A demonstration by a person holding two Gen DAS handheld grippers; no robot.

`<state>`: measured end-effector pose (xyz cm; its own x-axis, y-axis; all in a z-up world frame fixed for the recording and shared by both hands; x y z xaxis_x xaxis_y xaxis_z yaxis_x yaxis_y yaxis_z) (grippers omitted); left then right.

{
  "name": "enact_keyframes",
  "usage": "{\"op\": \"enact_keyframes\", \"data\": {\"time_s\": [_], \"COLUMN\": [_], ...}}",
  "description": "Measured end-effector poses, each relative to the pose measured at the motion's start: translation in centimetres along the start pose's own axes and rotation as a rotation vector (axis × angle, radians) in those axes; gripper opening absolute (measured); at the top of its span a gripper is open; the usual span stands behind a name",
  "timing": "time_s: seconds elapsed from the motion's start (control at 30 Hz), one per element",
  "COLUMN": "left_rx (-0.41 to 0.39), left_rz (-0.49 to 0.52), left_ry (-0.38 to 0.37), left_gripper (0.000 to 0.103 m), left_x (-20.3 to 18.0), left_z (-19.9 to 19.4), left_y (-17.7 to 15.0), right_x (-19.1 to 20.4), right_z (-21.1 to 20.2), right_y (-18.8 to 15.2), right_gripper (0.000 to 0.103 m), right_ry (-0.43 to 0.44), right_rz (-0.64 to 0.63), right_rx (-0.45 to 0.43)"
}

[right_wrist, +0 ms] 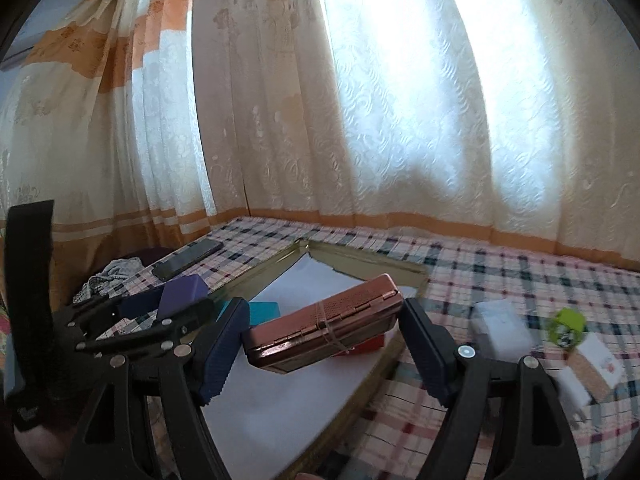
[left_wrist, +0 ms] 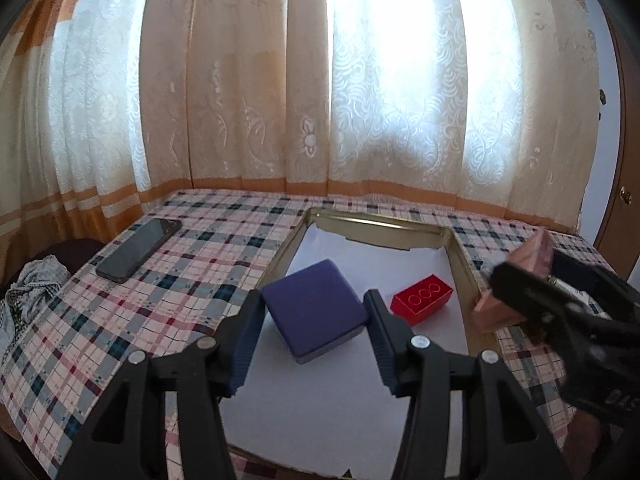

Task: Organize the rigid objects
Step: 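Release the purple block with the left tool while the right tool sets the copper box in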

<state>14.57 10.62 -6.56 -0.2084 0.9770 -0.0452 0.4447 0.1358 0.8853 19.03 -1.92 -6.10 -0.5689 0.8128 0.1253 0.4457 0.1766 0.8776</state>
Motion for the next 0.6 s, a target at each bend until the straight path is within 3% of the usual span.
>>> {"op": "enact_keyframes", "data": {"time_s": [0.33, 0.6], "left_rx": [0.079, 0.099], "left_rz": [0.011, 0.024], "left_ry": [0.015, 0.036], "left_gripper": [0.051, 0.052], "left_x": [0.4, 0.4], "left_z": [2.6, 3.2], "left_y": [-0.5, -0.8], "right_x": [-0.2, -0.6], "right_z": [4.8, 6.0], "right_y": [-1.1, -1.5], "right_gripper": [0.079, 0.079], "right_ry": [0.032, 0.087], "right_rz": [0.041, 0.088], "right_rx": [0.105, 0.14]}}
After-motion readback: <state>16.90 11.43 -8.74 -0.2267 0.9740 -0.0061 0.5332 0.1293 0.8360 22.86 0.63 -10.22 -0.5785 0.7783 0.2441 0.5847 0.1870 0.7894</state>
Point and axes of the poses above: each gripper's, at about its wrist camera, not at the fingertips, and z roughly the way its jaws point, x to its left, y to its top, the point moved 6 cm from there along z, roughly the way its jaws point, and after that the axes turned 2 degrees about -x, right-handed, at the moved point
